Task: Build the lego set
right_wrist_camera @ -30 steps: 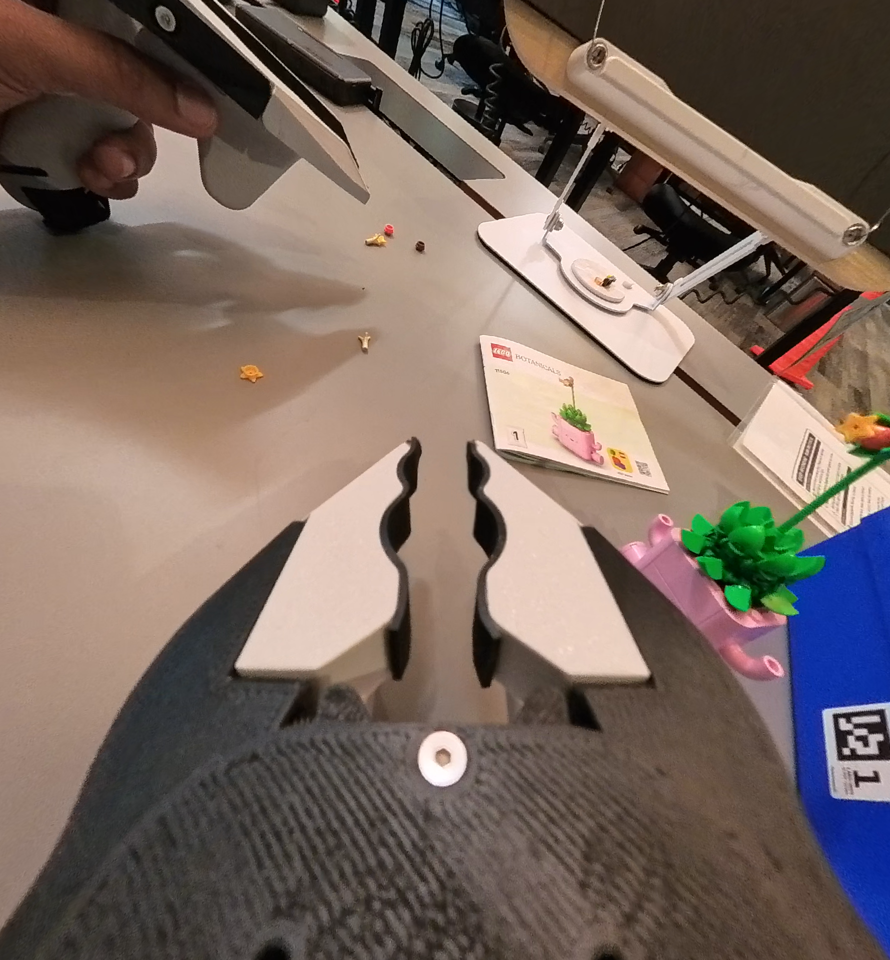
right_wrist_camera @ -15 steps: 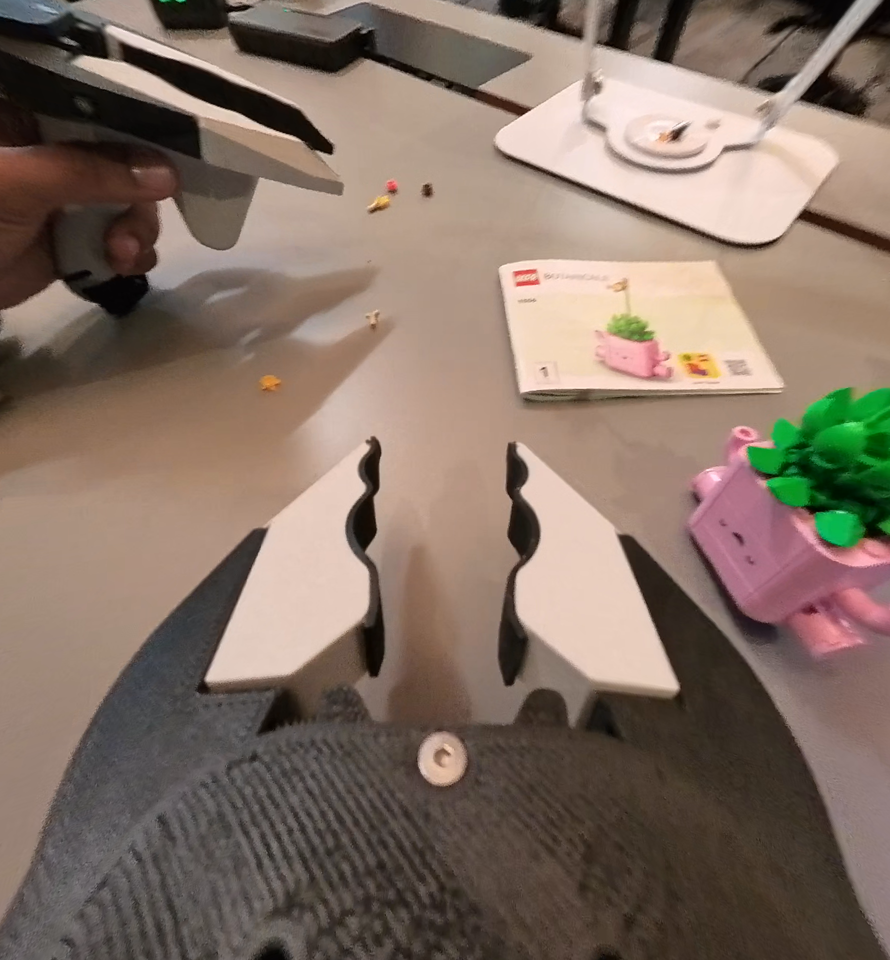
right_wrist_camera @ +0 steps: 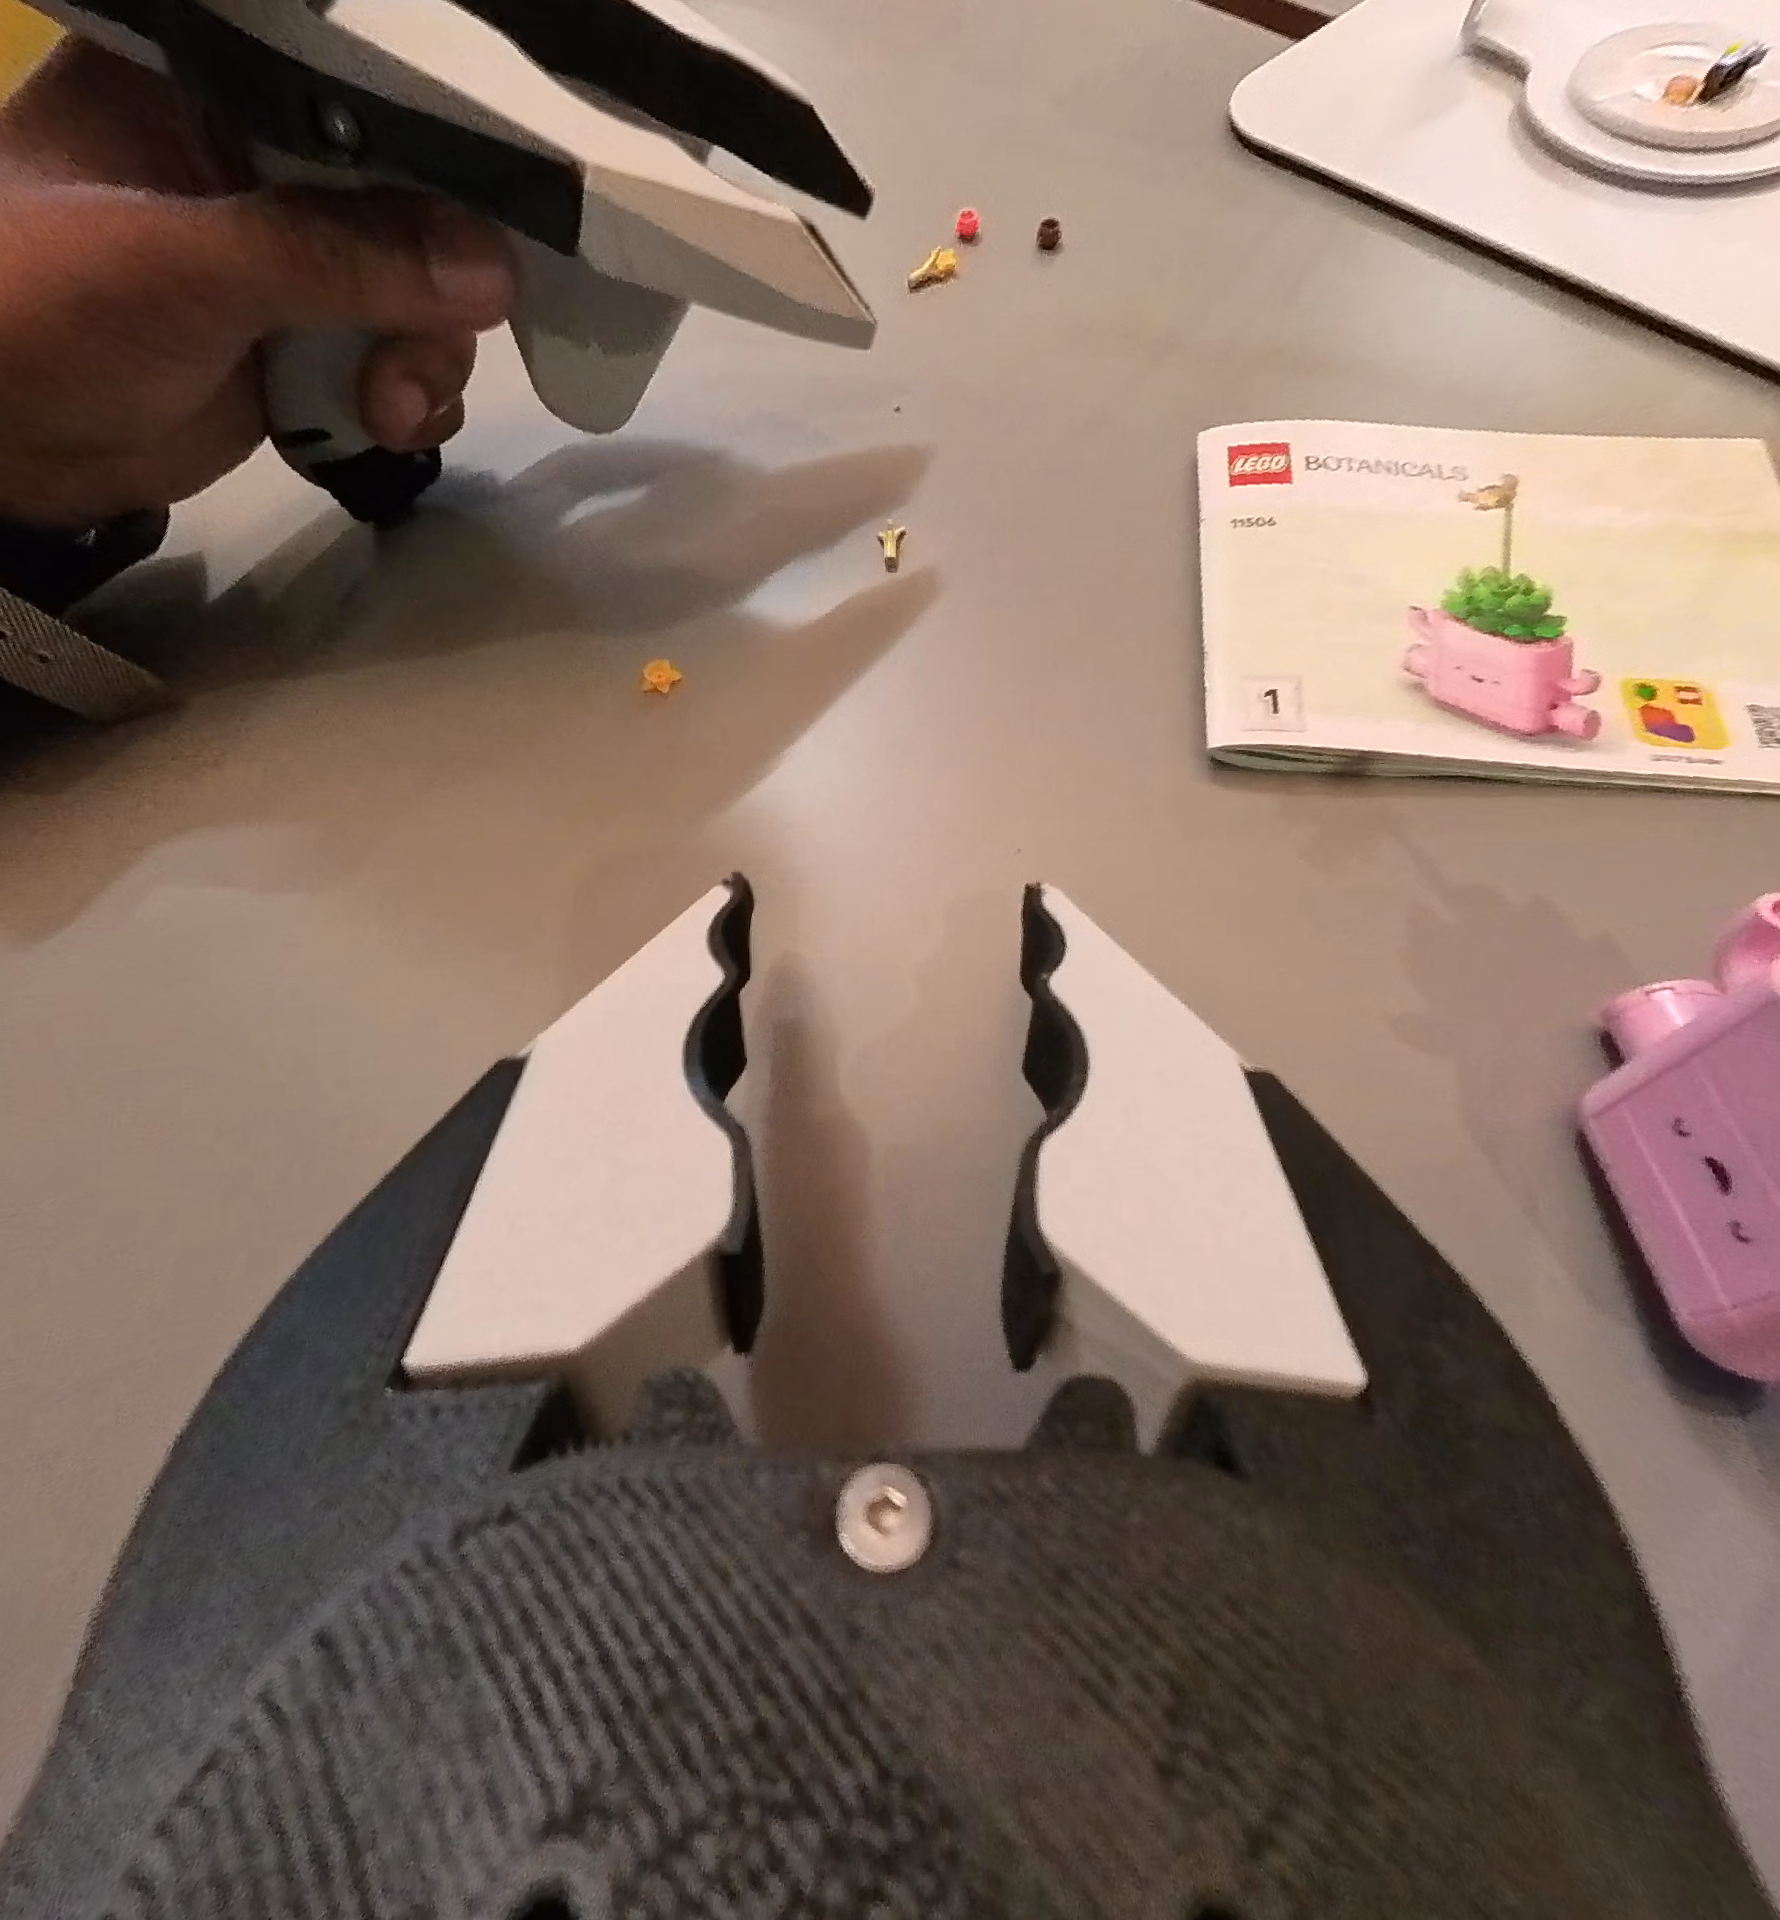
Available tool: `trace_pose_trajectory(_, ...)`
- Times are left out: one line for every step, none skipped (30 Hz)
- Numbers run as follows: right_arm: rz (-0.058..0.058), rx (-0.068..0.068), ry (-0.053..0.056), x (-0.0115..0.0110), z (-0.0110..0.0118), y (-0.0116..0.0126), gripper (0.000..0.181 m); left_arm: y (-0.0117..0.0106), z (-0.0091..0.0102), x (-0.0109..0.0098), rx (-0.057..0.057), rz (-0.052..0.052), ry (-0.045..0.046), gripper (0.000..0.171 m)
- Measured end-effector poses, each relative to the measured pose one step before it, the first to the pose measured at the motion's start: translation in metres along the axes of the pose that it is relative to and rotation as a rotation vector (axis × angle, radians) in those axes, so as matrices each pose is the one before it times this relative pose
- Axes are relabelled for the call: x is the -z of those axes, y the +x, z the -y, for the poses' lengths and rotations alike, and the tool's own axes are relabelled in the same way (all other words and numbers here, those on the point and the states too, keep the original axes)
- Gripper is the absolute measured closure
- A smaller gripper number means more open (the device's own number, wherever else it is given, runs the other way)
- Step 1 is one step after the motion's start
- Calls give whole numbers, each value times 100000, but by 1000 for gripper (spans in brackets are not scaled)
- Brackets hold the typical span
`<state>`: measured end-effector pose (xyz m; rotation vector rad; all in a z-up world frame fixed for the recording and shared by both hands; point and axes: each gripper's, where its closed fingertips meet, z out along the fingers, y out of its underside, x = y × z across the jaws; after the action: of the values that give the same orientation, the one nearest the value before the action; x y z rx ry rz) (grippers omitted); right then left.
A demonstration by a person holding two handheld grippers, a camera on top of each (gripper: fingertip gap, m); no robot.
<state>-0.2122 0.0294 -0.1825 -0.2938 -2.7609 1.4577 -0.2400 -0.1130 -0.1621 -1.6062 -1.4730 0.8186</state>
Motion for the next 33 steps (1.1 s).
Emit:
trace_pose_trajectory(738,-744,-540,-58,-67,-13,128,103,-90,-96,-633,-332,-786,130)
trace_pose_trajectory(868,-1024,-510,-47,-63,2,127,148,-113,-101,-443,-794,-972,130)
trace_pose_trajectory(893,-1088,-261,-27,-26,-3,126,79,-109,-94,-43,-607,-943,130)
trace_pose_trajectory(715,-902,194,25,27,13,125,-12,-78,-73,319,-239,-673,130)
trace_pose_trajectory(293,-571,696,73,90,20,125,2,-59,-50,490,-433,-490,130)
trace_pose_trajectory(-79,-232,1027,104,126,30,125,0,-54,-40,695,-598,-419,130)
trace_pose_trajectory(-291,74,1175,120,133,24,126,-35,-30,-18,883,-501,-204,130)
trace_pose_trajectory(-381,321,1201,132,148,13,127,-33,19,26,823,-393,214,130)
trace_pose_trajectory(-488,462,1099,112,137,5,128,-42,64,76,683,-158,642,130)
trace_pose_trajectory(-594,483,886,91,109,20,128,-29,85,73,591,-147,719,131)
trace_pose_trajectory(-614,470,636,68,65,21,129,-19,30,19,451,-246,314,131)
trace_pose_trajectory(-609,455,354,39,47,32,129,0,-40,-25,578,-496,-340,132)
trace_pose_trajectory(-728,418,100,13,15,41,129,-5,-66,-72,679,-564,-568,132)
trace_pose_trajectory(-879,393,-66,-10,-10,57,129,15,-55,-49,776,-841,-500,132)
trace_pose_trajectory(-870,426,-166,-17,-25,67,129,1,-29,-25,809,-752,-239,132)
trace_pose_trajectory(-786,460,-242,-27,-27,43,129,-23,16,23,690,-392,200,132)
trace_pose_trajectory(-831,459,-234,-27,-25,49,129,-26,62,48,412,-144,550,132)
trace_pose_trajectory(-878,443,-154,-15,-24,59,130,-12,72,66,57,48,627,132)
trace_pose_trajectory(-796,247,-230,-38,-25,78,130,71,71,35,-126,-30,585,132)
trace_pose_trajectory(-560,-189,-477,-52,-59,91,130,248,90,-3,49,-881,630,131)
trace_pose_trajectory(-156,-635,-710,-69,-88,89,130,389,87,-45,-45,-1342,639,131)
trace_pose_trajectory(224,-889,-725,-74,-82,57,129,459,74,-75,-788,-1387,466,130)
trace_pose_trajectory(385,-898,-437,-49,-55,54,129,382,3,-88,-1821,-712,-126,129)
trace_pose_trajectory(292,-775,33,4,1,51,129,233,-96,-105,-2445,269,-879,129)
trace_pose_trajectory(83,-670,452,44,60,57,129,130,-119,-116,-2238,849,-1030,129)
trace_pose_trajectory(50,-662,605,64,76,68,129,167,-84,-85,-2096,451,-762,129)
trace_pose_trajectory(204,-646,556,54,67,46,129,151,-48,-54,-2003,556,-445,129)
trace_pose_trajectory(302,-562,516,58,61,29,129,130,-19,-29,-1940,585,-241,129)
trace_pose_trajectory(224,-387,594,73,68,14,129,136,-9,-10,-1855,561,-99,128)
trace_pose_trajectory(27,-185,730,80,96,15,130,124,8,-2,-1732,519,29,128)
trace_pose_trajectory(-84,-66,660,74,79,18,130,96,9,0,-1506,607,-9,128)
trace_pose_trajectory(-155,0,375,43,45,13,131,45,-14,-15,-1216,719,-140,128)
trace_pose_trajectory(-286,99,66,7,0,30,131,11,-22,-18,-975,788,-154,128)
